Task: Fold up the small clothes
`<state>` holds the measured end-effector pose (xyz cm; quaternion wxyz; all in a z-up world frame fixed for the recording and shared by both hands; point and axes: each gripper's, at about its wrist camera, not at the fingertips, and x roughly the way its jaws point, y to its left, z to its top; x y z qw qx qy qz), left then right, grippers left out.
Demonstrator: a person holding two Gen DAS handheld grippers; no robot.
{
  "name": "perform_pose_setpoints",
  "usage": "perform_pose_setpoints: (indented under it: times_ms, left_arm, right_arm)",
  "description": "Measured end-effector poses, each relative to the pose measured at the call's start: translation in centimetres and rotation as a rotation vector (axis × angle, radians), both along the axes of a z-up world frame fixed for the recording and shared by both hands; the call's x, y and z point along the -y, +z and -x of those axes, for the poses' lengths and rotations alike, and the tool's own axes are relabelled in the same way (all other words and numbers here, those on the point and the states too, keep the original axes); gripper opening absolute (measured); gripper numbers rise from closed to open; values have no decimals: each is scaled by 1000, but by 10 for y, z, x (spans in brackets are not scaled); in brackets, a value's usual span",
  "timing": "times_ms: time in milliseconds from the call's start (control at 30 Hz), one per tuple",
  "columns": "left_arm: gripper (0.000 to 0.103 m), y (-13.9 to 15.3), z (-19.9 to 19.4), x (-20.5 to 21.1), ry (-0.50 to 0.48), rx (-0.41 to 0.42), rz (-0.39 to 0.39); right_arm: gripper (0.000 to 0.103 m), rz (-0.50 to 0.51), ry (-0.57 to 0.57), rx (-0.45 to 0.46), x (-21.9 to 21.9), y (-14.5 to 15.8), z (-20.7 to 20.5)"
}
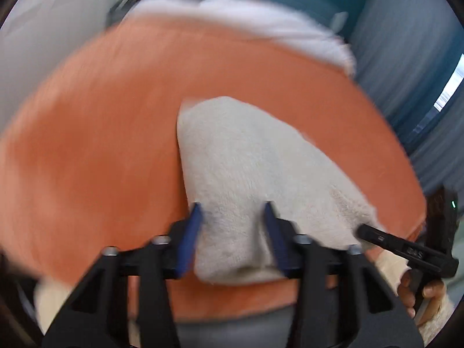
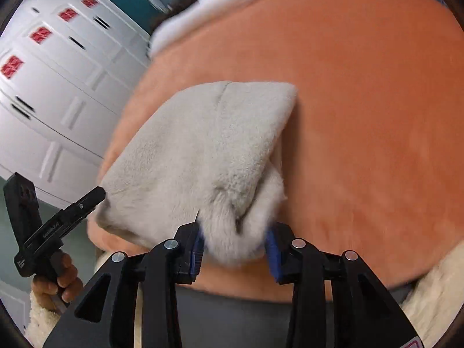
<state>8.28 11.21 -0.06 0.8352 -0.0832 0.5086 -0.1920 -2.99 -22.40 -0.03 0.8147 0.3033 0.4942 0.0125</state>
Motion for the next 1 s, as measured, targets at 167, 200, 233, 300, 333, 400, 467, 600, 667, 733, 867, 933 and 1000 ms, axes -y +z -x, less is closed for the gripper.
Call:
perform_pose_setpoints:
  times_ms: [167,200,233,300,333,400,467,600,667,733,867,933,1000]
  left_arm:
    - [47,-12,14,-68,125,-63,249]
    - [62,-3,9,-69,118,-35,260]
    - [76,7,-1,-68,107,-9,276]
    - [92,19,-20,-57,81,18,299]
    - [93,20,-32,-48,65,20,308]
    - [95,13,-55,-25,16,3,323]
    - [95,-7,-68,-11,2,-63,295]
    - [66,-44,-74,0,29,-195,362]
    - [48,-30,-69,-4,4,-154,418]
    - [41,-5,-69,-8,-32,-89,486]
    - [41,55,-73,-12,-94,89,541]
    - [45,66,-81,-14,-107,119,554]
    - [53,55,-94,-10,-102,106,495]
  right_arm:
    - [56,-43,-77,11,22,-8,29]
    - [62,-34,-82,34,27,-1,26]
    - [66,-41,-92,63,34,6,17]
    - [79,-88,-98,82,42,10,-4]
    - [81,-114,-90,83,44,7,-17]
    - [82,-142,-76,45,46,-9,-48]
    - [83,-200,-61,-21,39,-31,-71]
    - [47,-357,-52,-16,26,-43,-90]
    - [37,-276,-18,-2,15,-21,-99]
    - [33,-177,57,98,4,22,-107]
    - [31,7,131,296,-6,109,-116]
    - [32,40,129,349,0,130,-122]
    - [43,91,114,350,6,127,-134]
